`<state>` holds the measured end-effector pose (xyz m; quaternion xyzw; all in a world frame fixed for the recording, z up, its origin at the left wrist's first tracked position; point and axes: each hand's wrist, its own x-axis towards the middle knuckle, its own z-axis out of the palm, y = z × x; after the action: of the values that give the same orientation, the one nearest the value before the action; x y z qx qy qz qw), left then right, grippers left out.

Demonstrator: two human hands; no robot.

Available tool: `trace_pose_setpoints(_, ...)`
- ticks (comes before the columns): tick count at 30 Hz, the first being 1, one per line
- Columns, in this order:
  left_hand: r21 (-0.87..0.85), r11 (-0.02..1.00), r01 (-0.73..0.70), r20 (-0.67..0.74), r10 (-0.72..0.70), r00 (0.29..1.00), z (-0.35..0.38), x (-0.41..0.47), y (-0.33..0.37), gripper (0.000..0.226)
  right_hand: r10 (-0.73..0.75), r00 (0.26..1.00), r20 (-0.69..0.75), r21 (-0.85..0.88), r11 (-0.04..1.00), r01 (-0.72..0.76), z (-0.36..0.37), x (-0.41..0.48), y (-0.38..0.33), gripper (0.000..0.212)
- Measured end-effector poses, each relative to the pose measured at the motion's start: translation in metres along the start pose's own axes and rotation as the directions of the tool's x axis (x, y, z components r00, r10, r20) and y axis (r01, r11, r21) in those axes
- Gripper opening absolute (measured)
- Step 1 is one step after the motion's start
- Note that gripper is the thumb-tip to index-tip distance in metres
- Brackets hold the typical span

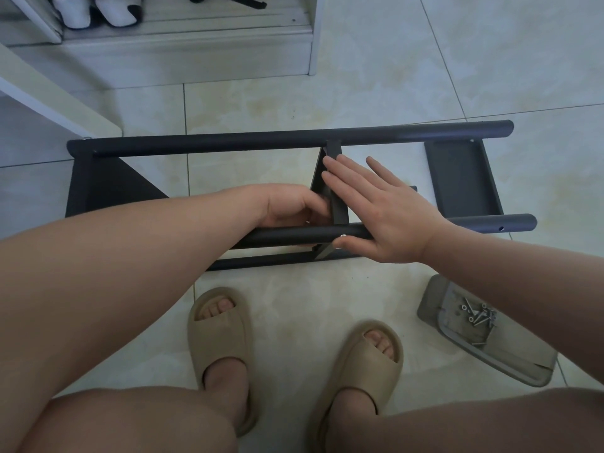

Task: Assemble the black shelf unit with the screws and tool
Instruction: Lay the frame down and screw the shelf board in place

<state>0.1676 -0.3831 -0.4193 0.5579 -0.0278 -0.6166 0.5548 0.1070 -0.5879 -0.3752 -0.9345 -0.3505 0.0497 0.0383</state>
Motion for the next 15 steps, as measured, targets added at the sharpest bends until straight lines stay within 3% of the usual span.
trace_pose_setpoints(4, 0.097, 0.992, 0.08, -0.049, -0.075, 0.996, -0.0007, 0.0016, -0.0029, 0.024, 0.002, 1.0, 0.005, -0.005, 1.0, -0.002, -0.0008, -0.0002, 0.0003, 0.09)
trace_pose_setpoints(7, 0.091, 0.996, 0.025, -0.017, -0.023, 1.0, 0.0007, 0.0011, -0.0021, 0.024, 0.0, 1.0, 0.0, 0.0, 1.0, 0.0, -0.001, -0.0001, -0.0003, 0.09)
trace_pose_setpoints(11, 0.051, 0.998, -0.02, 0.045, 0.017, 0.999, 0.0014, -0.0002, -0.0011, 0.045, 0.002, 1.0, 0.001, 0.003, 1.0, -0.002, -0.0013, -0.0001, -0.0001, 0.091)
trace_pose_setpoints(15, -0.004, 1.0, -0.009, 0.03, 0.009, 1.0, 0.0002, -0.0011, 0.0009, 0.033, 0.001, 1.0, -0.001, 0.003, 1.0, -0.001, -0.0014, 0.0, -0.0003, 0.091)
